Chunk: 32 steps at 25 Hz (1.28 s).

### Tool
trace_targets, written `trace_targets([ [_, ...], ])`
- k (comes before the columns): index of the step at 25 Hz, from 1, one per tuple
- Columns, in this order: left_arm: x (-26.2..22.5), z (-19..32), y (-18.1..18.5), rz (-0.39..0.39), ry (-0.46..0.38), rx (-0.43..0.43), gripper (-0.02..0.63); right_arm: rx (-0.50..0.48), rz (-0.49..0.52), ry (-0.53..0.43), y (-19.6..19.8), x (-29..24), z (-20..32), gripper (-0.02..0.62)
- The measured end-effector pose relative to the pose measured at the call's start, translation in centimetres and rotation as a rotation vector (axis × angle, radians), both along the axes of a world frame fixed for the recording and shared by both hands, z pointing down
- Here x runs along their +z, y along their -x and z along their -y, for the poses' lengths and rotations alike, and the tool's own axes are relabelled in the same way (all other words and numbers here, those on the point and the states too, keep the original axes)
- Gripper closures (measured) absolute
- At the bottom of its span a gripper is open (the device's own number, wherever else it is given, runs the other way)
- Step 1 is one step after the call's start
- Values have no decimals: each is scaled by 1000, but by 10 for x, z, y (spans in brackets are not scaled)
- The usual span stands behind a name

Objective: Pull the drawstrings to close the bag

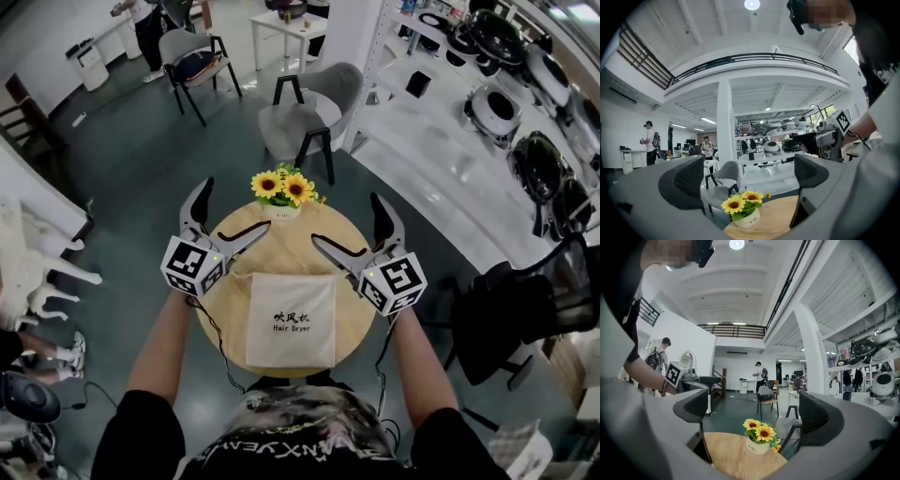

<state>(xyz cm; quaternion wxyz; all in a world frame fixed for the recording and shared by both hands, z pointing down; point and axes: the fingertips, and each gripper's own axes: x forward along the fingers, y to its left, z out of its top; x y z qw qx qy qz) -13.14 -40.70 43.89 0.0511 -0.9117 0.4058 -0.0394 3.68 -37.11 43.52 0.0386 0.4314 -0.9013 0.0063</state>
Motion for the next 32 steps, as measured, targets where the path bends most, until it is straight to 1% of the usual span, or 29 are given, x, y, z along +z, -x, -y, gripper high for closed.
trace_targets([
  [5, 6, -1, -10, 20, 11, -39, 20, -31, 10, 11, -15, 4, 8, 11],
  [15, 22, 7, -13, 72, 50, -64, 20, -59, -9, 32, -27, 16, 29, 11],
  [20, 36, 9, -10, 108, 73, -57, 21, -69, -27, 55, -26, 29, 35, 11],
  [32, 78, 9, -4, 178, 146, -34, 21, -109, -125, 132, -29, 78, 39, 11],
])
